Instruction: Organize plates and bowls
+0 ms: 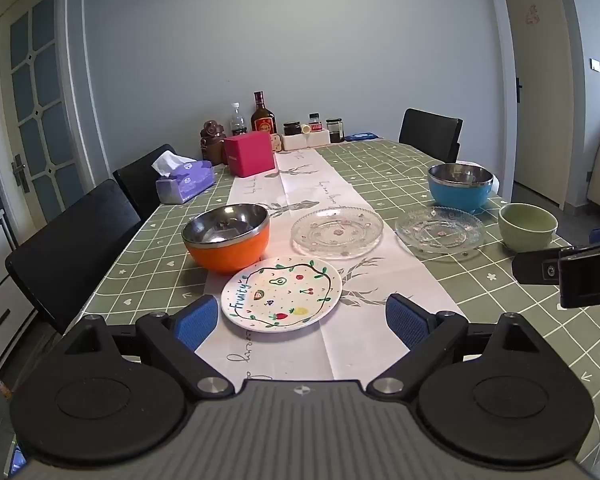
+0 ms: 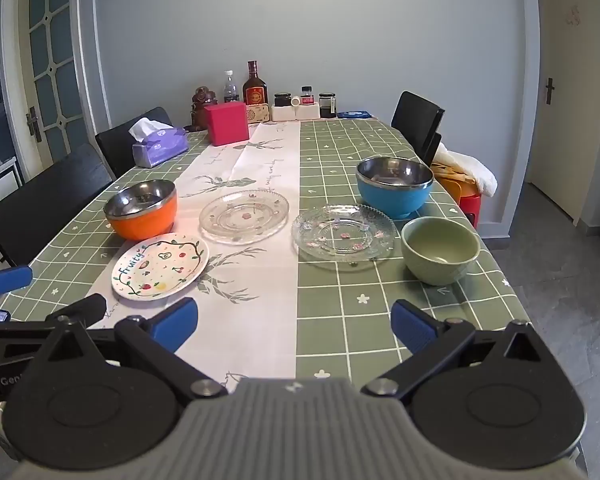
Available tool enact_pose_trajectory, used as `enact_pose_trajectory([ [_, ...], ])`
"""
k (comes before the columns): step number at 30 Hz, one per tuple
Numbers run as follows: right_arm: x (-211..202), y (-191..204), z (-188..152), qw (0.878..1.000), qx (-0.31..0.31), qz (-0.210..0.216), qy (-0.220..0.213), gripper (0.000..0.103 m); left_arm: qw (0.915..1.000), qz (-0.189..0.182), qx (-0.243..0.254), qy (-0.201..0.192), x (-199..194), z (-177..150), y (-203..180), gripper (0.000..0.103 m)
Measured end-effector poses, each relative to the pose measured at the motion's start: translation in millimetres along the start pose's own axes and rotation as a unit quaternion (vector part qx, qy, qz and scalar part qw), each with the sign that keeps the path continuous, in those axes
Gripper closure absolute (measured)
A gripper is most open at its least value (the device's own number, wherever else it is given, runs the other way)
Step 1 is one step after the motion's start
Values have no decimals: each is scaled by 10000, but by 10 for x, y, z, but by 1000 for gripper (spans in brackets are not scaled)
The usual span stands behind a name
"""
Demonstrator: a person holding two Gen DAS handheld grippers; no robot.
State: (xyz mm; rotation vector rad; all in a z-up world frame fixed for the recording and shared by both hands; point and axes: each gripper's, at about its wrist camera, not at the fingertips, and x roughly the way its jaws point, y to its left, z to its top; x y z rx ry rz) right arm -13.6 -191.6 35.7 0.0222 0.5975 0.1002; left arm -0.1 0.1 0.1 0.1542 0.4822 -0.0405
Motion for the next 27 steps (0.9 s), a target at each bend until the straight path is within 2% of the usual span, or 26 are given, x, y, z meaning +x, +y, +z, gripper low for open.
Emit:
enact_pose_trajectory([
  [27,-42,104,4,9999,-118,85,29,3,10000,46,-11,33,-89,-4,54,0],
])
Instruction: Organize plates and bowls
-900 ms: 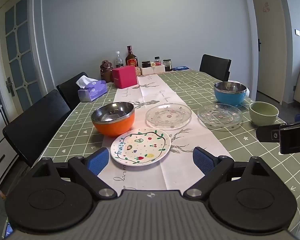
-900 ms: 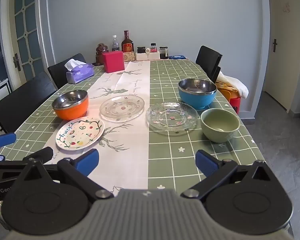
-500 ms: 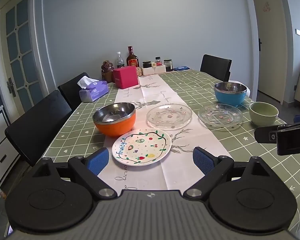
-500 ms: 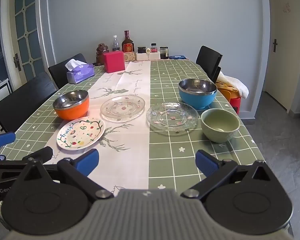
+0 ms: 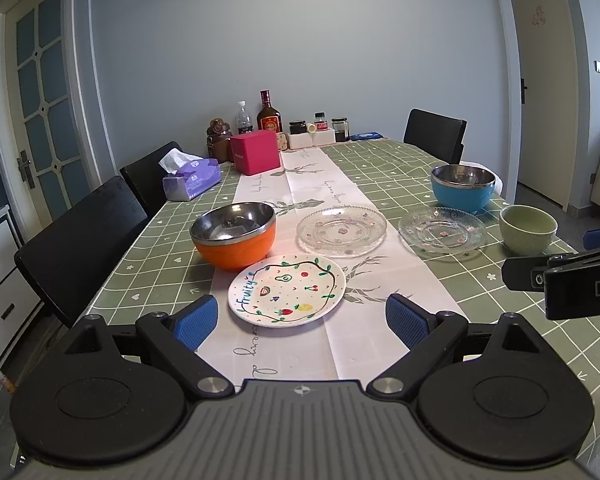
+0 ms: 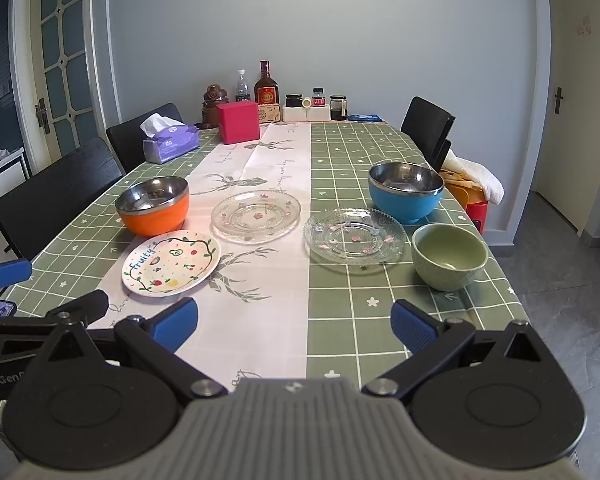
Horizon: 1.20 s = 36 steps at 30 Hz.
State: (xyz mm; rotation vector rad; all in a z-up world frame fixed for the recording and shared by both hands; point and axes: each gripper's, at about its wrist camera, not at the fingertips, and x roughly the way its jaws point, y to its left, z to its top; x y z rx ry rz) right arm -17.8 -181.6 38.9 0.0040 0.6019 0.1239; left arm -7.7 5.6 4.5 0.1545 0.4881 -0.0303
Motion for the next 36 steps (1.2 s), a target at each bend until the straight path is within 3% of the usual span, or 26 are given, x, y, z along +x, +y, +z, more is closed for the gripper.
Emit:
enact_pose_trajectory([
  [36,38,12,-26,9999,-33,-104,53,3,9999,-72,-29,63,68,-34,-52,0],
])
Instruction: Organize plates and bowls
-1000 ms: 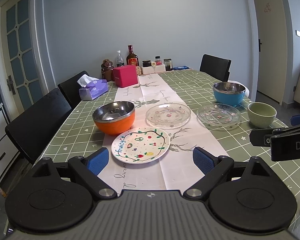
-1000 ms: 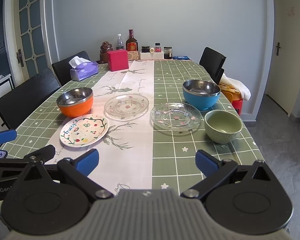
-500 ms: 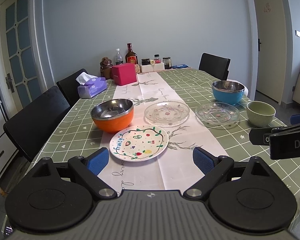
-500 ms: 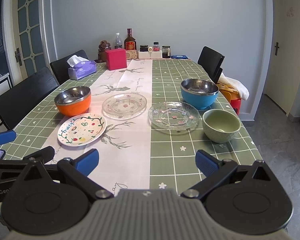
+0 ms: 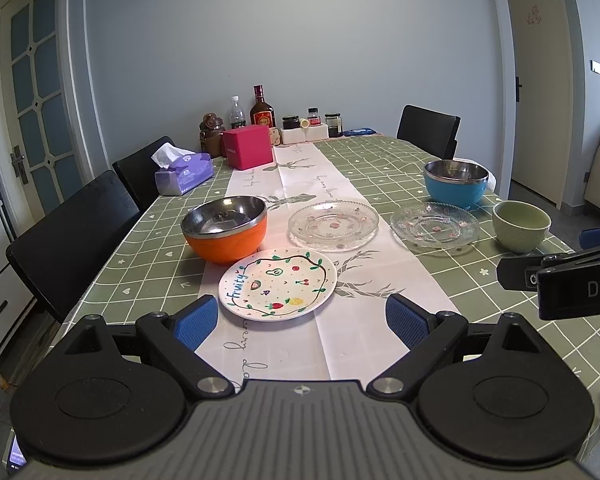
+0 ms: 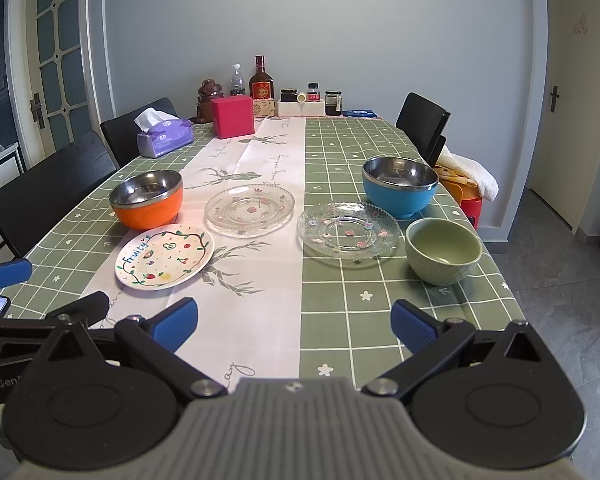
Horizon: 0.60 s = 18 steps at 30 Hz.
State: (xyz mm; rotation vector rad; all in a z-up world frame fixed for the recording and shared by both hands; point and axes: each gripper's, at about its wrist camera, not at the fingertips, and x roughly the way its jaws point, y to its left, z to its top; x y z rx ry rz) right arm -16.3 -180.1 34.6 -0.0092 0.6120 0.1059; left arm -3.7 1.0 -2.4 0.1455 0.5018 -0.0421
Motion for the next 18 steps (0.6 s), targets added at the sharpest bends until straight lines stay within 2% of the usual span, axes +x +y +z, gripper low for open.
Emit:
enact_pose_trajectory([
  [18,13,-13,-9,10000,-14,16,57,3,10000,5,-7,8,-14,-23,3,0],
])
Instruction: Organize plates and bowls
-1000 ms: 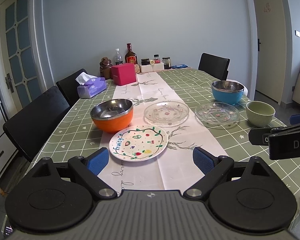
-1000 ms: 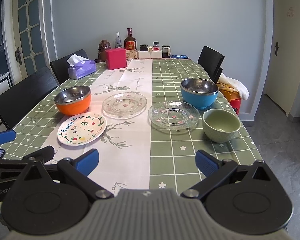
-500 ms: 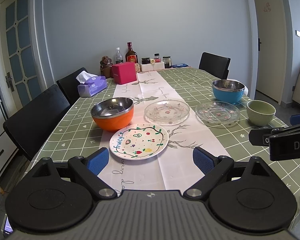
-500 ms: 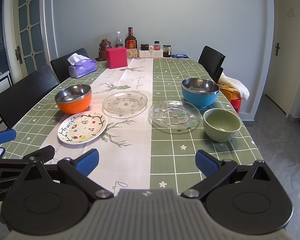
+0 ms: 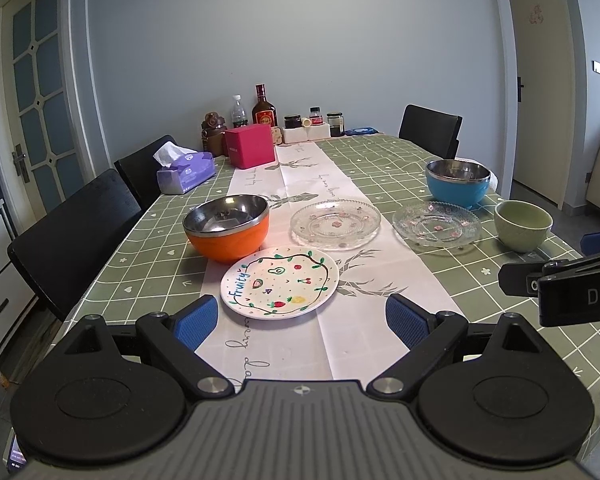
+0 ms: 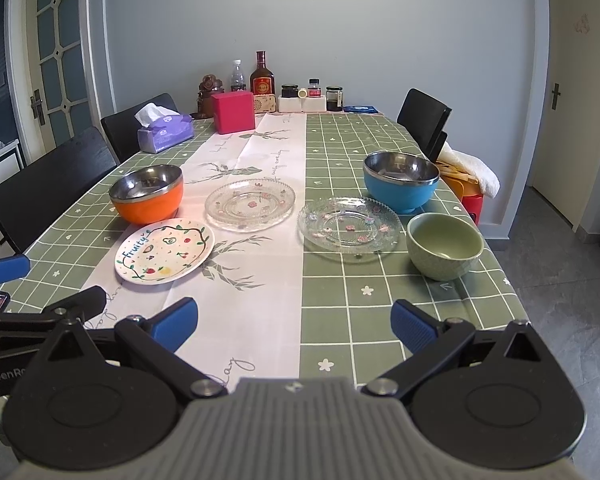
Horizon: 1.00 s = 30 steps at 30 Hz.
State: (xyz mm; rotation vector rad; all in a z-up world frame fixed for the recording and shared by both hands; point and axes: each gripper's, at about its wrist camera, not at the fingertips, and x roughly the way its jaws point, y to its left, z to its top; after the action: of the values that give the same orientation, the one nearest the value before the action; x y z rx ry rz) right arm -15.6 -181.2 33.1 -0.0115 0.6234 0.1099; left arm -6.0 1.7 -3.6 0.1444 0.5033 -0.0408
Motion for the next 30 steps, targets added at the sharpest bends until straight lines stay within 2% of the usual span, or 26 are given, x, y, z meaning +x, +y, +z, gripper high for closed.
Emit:
enact_pose_trajectory([
  [18,-11,14,-25,10000,5,-10,-6,3,10000,25,-48,-52,-13,20,18,0],
  [21,-10,-10,-19,9999,93,69,-91,3,9994,-233,-185,-158,-24,27,101,0],
  [22,-12,-21,-19,9997,124,113,-156,3,9990,-289,-273,-210,-21,27,141,7],
  [23,-13,-30,-19,9995,145,148,-225,3,9987,-303,-361,-217,-9,32,179,8],
  [27,20,-39,-18,9975,145,373,-584,3,9968,-520,-599,-117,102,62,359,9],
  [30,123,-1,45,9975,144,487,-495,3,9954,-517,-801,-110,192,77,486,9],
])
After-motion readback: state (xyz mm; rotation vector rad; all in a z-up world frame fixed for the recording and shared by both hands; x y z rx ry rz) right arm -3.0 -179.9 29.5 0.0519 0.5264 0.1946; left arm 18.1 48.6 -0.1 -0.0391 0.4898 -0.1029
